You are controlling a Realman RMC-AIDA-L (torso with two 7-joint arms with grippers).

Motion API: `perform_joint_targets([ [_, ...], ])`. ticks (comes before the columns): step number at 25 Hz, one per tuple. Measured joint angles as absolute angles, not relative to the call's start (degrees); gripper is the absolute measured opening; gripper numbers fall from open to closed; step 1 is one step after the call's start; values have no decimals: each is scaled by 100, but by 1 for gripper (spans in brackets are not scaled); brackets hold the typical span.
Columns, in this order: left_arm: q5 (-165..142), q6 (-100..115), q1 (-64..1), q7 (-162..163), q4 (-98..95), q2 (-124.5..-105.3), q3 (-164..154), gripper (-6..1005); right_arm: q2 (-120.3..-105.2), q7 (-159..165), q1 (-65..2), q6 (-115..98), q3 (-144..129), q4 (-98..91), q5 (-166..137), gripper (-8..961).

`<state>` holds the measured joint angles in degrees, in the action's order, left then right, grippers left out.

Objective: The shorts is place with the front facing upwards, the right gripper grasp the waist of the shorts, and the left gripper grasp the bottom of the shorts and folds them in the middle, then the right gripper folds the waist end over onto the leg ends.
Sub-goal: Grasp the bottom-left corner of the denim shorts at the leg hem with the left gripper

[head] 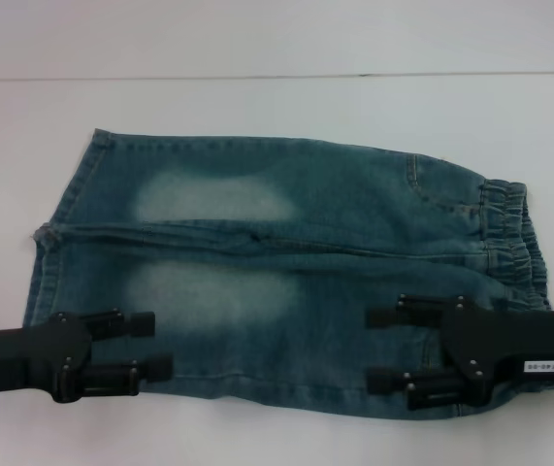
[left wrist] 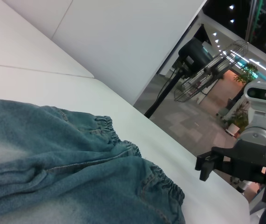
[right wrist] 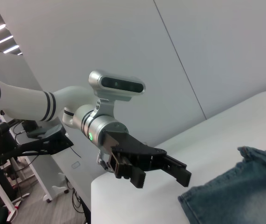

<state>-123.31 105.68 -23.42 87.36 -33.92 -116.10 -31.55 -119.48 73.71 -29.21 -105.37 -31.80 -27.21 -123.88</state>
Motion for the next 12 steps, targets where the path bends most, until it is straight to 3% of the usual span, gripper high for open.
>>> perform_joint_targets([
  [12,-12331,10596,-2371,8737,-3392,-11606,-3155,873,-11953,7253,-3035,-10496,-3192,-2544,-12393,897],
])
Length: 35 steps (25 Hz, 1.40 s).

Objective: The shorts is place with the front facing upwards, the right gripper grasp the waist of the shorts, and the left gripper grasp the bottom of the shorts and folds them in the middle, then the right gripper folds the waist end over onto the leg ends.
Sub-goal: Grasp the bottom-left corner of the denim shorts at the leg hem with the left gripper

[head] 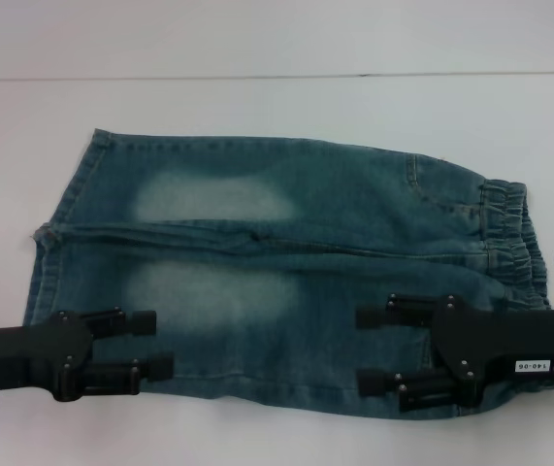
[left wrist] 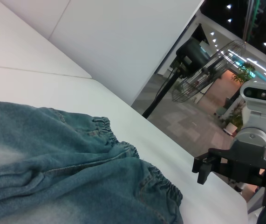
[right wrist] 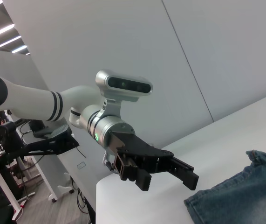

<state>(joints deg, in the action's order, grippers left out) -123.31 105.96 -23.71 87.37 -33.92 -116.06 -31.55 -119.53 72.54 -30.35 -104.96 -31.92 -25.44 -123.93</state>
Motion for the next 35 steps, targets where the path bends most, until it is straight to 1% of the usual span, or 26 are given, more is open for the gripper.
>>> perform_joint_targets([
  [22,-12331,10634,-2370,8826,-3421,-11592,-3154,873,-11953,7251,-3037,-10497,-3190,-2522,-12388,898],
  [24,-12323,10707,-2371,8976,-3472,-11546,-3135,873,-11953,7258,-3033,-10496,-3190,-2524,-12384,898],
  [31,-12281,10980,-2345,10209,-3913,-11234,-2875,873,-11953,7288,-3032,-10498,-3176,-2558,-12379,897],
  [35,-12335,10909,-2312,11242,-4093,-11001,-2724,873,-11953,7274,-3023,-10498,-3160,-2558,-12376,897],
])
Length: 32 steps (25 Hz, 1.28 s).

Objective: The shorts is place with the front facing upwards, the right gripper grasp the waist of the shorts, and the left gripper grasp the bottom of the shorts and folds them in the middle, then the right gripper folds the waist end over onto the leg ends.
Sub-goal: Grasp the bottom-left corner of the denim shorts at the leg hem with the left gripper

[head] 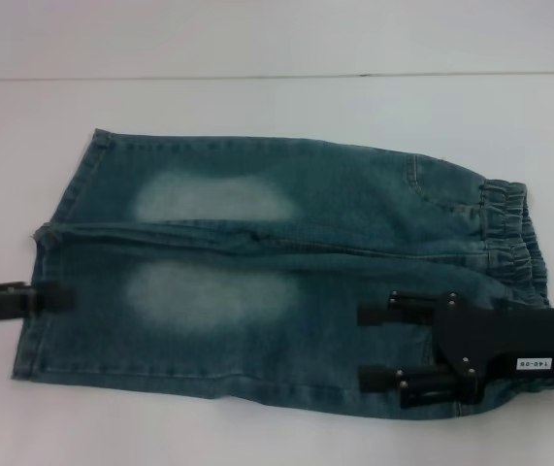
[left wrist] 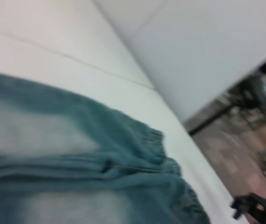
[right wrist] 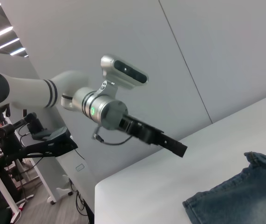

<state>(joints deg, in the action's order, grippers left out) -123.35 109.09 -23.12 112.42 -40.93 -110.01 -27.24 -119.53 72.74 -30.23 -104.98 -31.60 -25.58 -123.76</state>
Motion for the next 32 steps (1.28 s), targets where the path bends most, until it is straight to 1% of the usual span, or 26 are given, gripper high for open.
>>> perform_joint_targets([
  [3,-12567,10654,-2288,12006,-4223,-10901,-2658,873,-11953,7256,-3011,-10494,-3139,-2559,-12374,897],
  [14,-13381,10220,-2465,13260,-4354,-10787,-2566,873,-11953,7228,-3072,-10417,-3128,-2579,-12366,898],
  [24,-14039,10044,-2639,13323,-4418,-10831,-2654,872,-11953,7218,-3076,-10327,-3129,-2561,-12366,898],
  [32,-14512,9806,-2772,13326,-4421,-10951,-2712,872,-11953,7207,-3076,-10309,-3129,-2534,-12366,897],
])
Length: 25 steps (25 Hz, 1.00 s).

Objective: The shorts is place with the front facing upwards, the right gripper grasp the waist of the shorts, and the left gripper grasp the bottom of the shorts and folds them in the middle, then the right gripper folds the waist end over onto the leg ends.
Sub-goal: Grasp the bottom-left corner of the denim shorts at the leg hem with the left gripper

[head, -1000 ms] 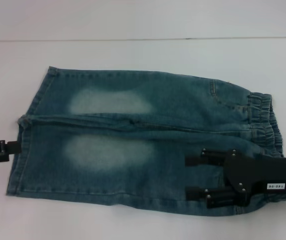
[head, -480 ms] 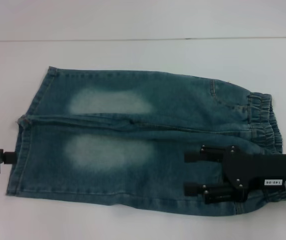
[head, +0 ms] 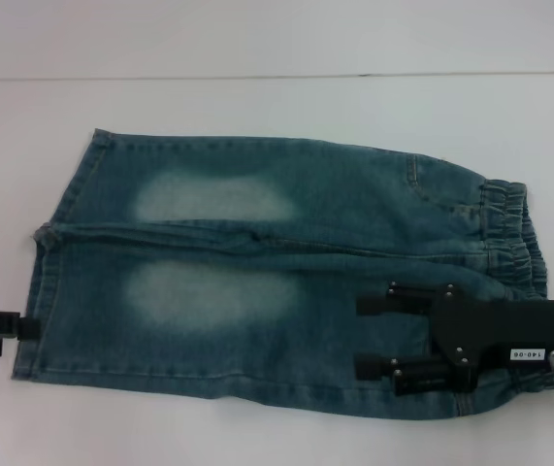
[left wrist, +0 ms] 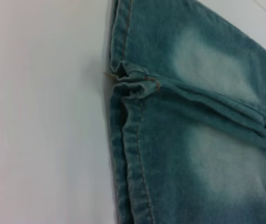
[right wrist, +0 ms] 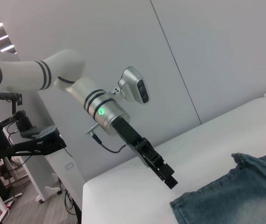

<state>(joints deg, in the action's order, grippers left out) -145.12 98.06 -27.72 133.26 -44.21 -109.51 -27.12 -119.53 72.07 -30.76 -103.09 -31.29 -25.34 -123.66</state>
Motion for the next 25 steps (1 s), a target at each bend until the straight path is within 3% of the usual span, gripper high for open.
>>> perform_joint_targets([
  [8,-14568,9623,-2826,13308,-4385,-11051,-2952,872,-11953,7208,-3076,-10225,-3152,-2524,-12366,898],
  [25,-14668,9527,-2859,13318,-4399,-11070,-3005,872,-11953,7210,-3085,-10212,-3167,-2522,-12366,898],
])
